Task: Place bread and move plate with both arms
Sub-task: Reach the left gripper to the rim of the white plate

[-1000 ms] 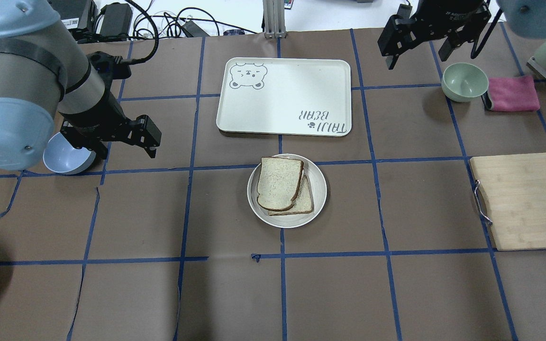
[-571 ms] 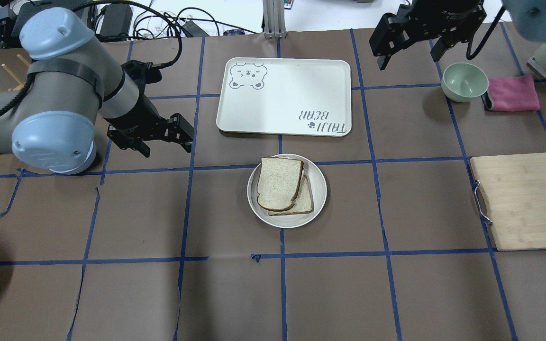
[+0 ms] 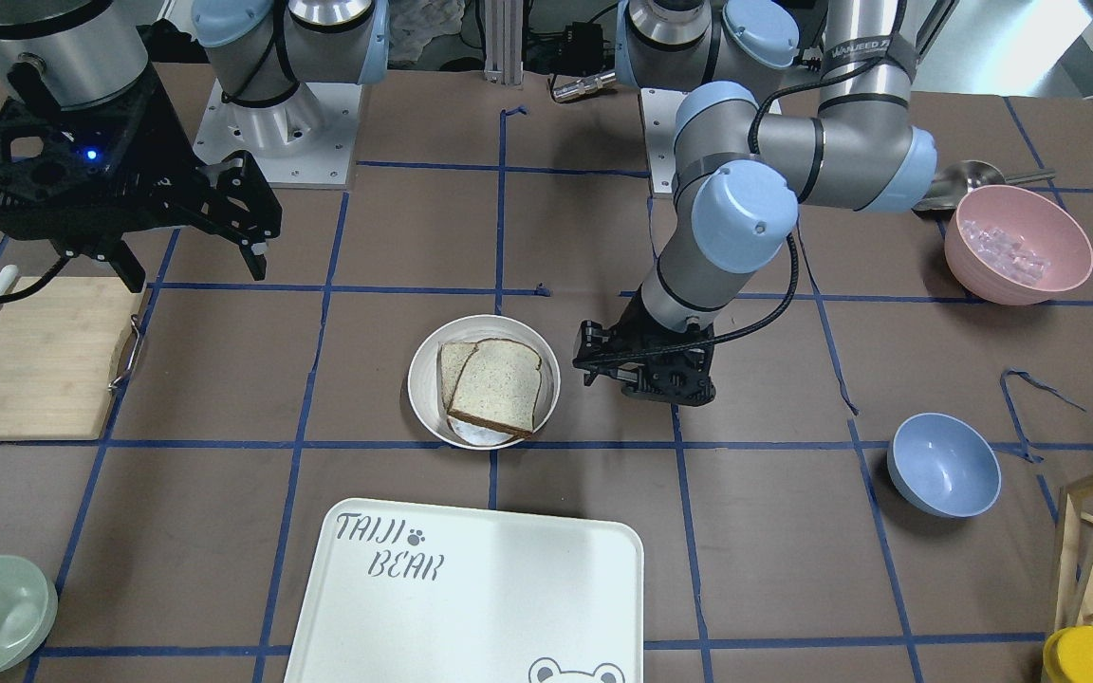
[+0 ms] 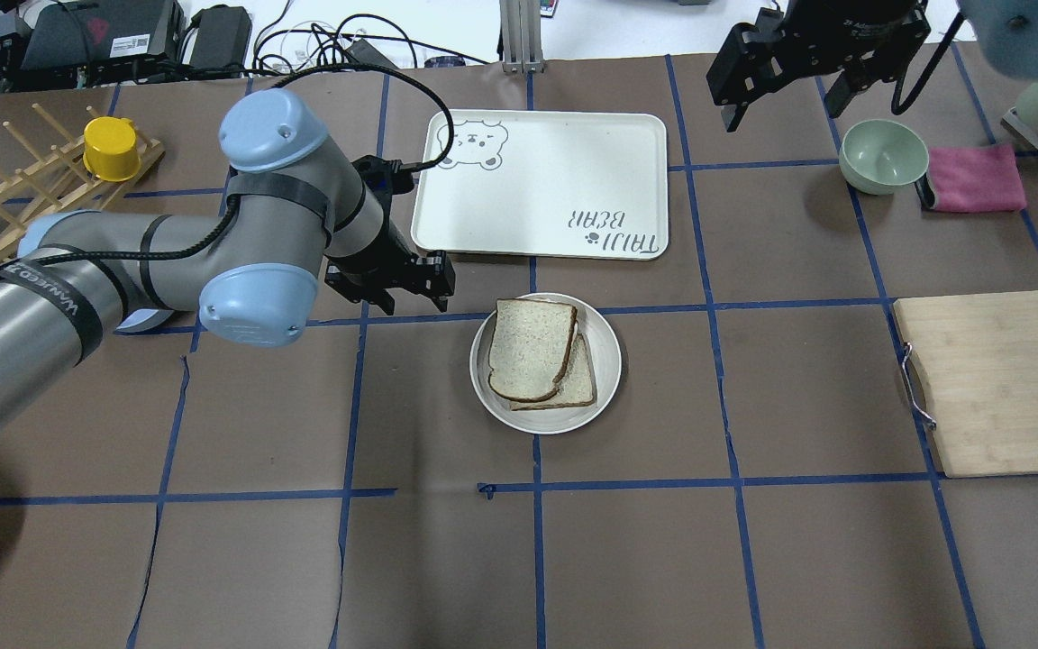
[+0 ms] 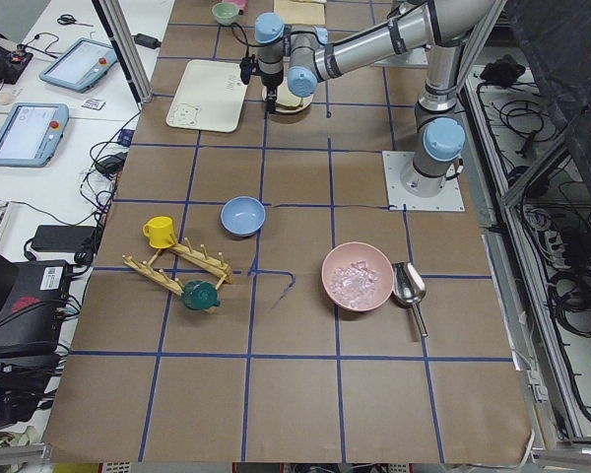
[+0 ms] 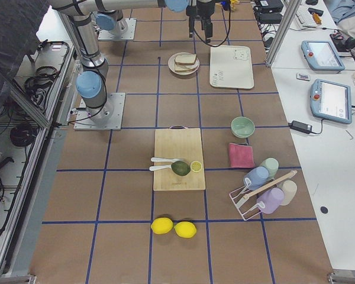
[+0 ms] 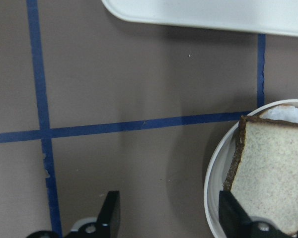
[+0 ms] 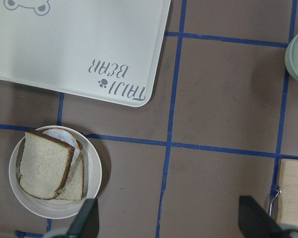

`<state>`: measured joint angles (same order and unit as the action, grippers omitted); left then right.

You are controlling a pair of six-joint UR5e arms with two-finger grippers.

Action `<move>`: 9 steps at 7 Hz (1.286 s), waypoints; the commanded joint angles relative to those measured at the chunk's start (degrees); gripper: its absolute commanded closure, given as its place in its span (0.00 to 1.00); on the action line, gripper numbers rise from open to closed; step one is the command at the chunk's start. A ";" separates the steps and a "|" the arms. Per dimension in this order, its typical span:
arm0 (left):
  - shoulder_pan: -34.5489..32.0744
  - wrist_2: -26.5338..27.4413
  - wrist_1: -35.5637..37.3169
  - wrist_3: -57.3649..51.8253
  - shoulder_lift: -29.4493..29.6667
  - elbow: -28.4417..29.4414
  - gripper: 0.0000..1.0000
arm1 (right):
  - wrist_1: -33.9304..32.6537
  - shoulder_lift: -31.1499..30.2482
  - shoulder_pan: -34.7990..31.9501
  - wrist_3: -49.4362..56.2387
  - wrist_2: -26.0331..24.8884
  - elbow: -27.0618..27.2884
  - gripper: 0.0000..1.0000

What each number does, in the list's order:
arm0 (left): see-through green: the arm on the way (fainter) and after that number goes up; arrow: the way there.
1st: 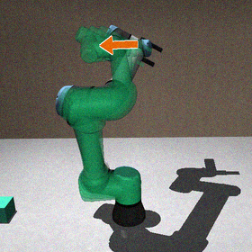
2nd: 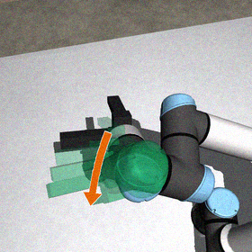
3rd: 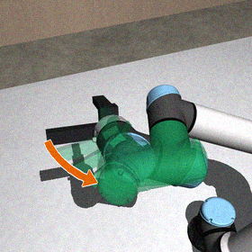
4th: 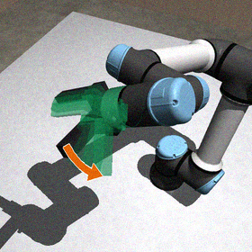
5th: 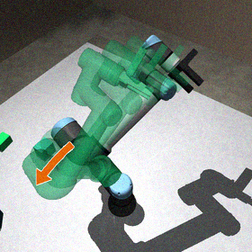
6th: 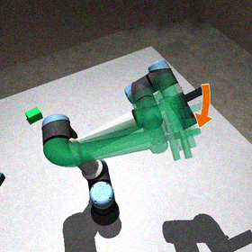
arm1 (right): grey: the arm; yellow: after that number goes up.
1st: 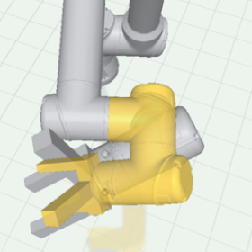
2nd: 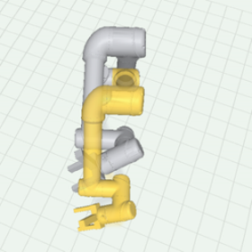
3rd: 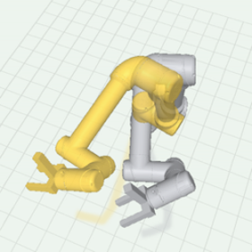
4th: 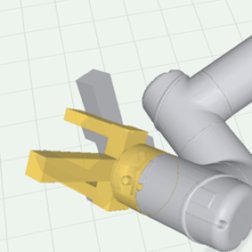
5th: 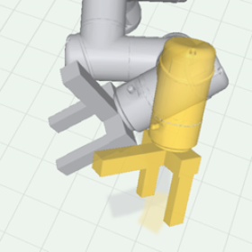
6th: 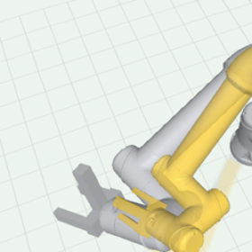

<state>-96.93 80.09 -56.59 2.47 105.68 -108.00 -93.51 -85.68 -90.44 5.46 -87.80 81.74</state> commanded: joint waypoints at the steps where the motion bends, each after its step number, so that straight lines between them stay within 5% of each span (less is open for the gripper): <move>1: -1.68 0.24 2.44 0.17 3.56 -0.37 0.36 | 0.09 -0.02 0.00 -1.59 0.26 0.00 0.00; 7: -4.40 -0.46 4.73 0.43 8.49 -0.46 0.38 | -0.52 0.07 0.09 -1.59 -0.18 0.00 0.00; 9: -4.75 -1.42 5.00 0.43 9.19 -0.29 0.48 | -0.53 0.07 0.09 -1.51 -0.18 0.00 0.00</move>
<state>-101.51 79.41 -51.70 2.89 114.46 -108.37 -93.98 -85.61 -90.35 3.92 -87.95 81.74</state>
